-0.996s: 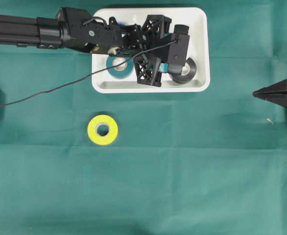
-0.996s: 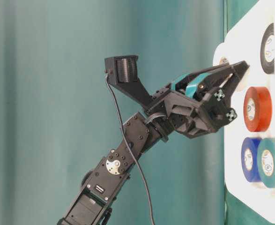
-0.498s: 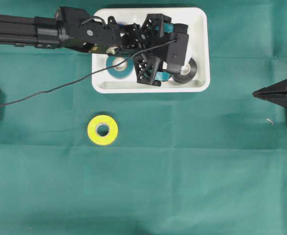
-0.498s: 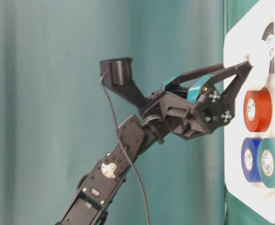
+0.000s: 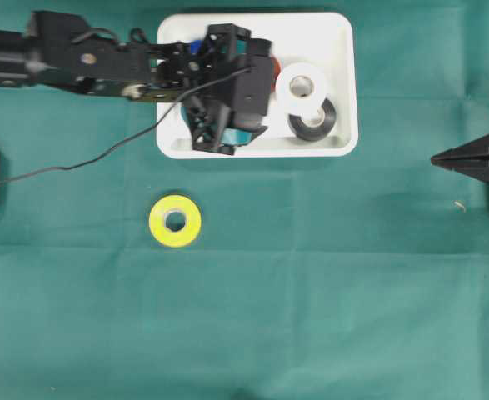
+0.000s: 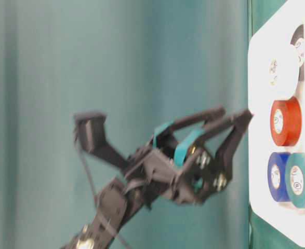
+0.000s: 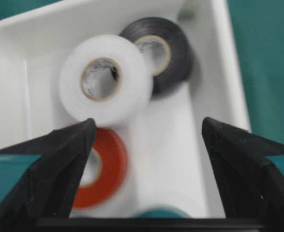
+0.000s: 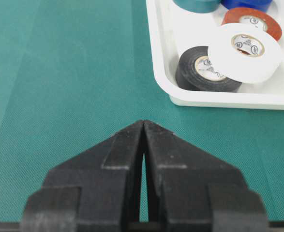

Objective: Put the tape into the white case with the left arm.
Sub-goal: 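Release the white tape above the black and retract left gripper, then move the left gripper over the yellow tape and grasp it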

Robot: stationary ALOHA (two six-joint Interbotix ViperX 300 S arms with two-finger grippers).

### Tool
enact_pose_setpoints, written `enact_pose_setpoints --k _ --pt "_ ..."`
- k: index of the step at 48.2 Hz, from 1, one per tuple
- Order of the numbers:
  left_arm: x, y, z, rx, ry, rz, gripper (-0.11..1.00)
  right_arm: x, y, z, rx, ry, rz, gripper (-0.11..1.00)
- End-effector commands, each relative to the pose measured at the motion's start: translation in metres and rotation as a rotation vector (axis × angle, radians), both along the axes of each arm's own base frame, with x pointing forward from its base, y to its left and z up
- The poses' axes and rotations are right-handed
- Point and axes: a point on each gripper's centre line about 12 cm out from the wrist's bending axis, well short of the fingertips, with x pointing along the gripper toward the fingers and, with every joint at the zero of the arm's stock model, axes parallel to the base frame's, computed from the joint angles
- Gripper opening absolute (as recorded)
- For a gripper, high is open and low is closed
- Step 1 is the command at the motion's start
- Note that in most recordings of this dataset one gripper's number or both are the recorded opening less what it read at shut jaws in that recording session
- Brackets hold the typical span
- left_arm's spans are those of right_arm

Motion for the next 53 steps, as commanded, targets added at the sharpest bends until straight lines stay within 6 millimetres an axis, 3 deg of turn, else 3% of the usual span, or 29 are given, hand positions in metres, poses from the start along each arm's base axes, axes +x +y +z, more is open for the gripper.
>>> enact_pose_setpoints --k 1,21,38,53 --pt "-0.008 -0.009 0.022 0.000 -0.065 -0.007 0.90 0.002 0.000 0.004 -0.002 -0.015 -0.002 -0.09" --pt "-0.052 -0.052 0.025 -0.078 -0.078 -0.038 0.90 0.002 0.000 0.004 -0.004 -0.015 -0.001 -0.09" --pt "-0.090 -0.072 0.022 -0.134 -0.080 -0.045 0.90 0.001 0.000 0.003 -0.004 -0.027 0.000 -0.09" --pt "-0.111 -0.086 0.018 -0.188 -0.110 -0.047 0.90 0.001 0.000 0.003 -0.003 -0.029 -0.001 -0.09"
